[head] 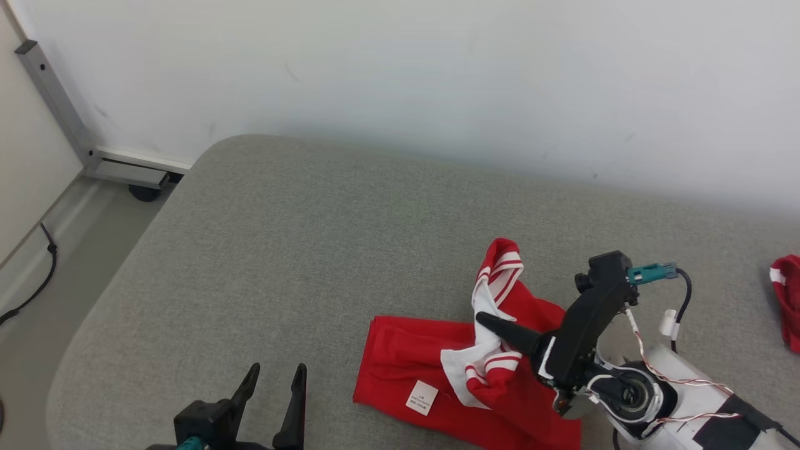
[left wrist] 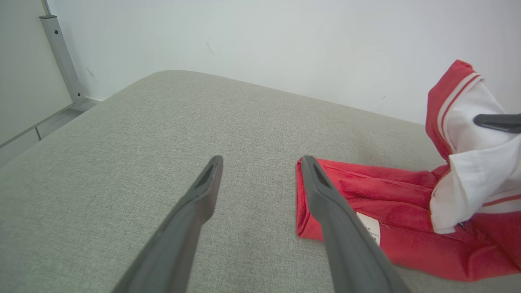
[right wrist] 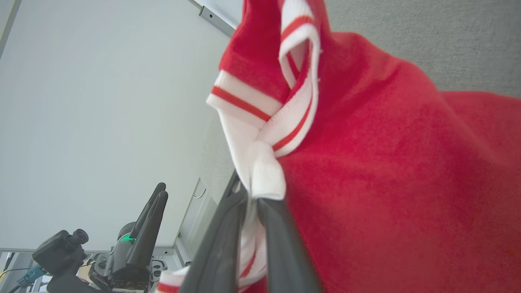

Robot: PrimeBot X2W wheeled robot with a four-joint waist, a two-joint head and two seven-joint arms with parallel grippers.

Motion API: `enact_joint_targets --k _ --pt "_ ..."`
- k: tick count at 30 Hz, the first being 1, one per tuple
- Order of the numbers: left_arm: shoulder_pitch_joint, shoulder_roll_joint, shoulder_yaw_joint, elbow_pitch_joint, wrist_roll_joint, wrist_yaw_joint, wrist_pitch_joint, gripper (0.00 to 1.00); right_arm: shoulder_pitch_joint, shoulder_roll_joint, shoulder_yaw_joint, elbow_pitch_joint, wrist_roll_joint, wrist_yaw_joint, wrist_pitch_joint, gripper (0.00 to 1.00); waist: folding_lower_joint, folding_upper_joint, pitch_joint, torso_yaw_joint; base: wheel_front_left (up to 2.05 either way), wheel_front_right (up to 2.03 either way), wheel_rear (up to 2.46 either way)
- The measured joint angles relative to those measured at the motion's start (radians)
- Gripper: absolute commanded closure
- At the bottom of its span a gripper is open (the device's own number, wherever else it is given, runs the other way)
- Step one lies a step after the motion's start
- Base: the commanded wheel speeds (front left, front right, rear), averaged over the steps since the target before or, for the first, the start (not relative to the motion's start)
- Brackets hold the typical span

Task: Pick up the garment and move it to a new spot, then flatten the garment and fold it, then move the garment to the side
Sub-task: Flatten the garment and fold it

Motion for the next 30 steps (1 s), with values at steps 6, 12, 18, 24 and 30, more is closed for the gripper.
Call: enact_joint_targets --k 6,12,18,24,30 --pt "-0.005 -0.016 -0.008 0.000 0.000 0.000 0.008 0.00 -0.023 0.059 0.027 0.044 -0.010 -0.044 -0.007 1.00 0.0000 0.0000 0.009 0.043 0.00 0.00 0.00" --pt "-0.036 -0.026 -0.023 0.002 0.002 -0.001 0.009 0.00 -0.055 0.108 0.035 0.122 -0.024 -0.076 -0.025 1.00 0.0001 0.0000 0.027 0.077 0.00 0.00 0.00" --pt "-0.045 -0.038 -0.033 0.014 0.006 -0.002 0.010 0.00 -0.082 0.151 0.056 0.199 -0.039 -0.086 -0.033 1.00 0.0000 0.0000 0.042 0.105 0.00 0.00 0.00" --pt "-0.062 -0.045 -0.033 0.022 0.006 -0.002 0.010 0.00 -0.111 0.168 0.080 0.278 -0.073 -0.094 -0.040 0.00 0.0001 0.0000 0.051 0.126 0.00 0.00 0.00" --pt "-0.061 -0.042 -0.019 0.026 0.006 -0.002 0.008 0.00 -0.128 0.179 0.079 0.317 -0.073 -0.094 -0.040 0.00 0.0000 0.0000 0.050 0.120 0.00 0.00 0.00"
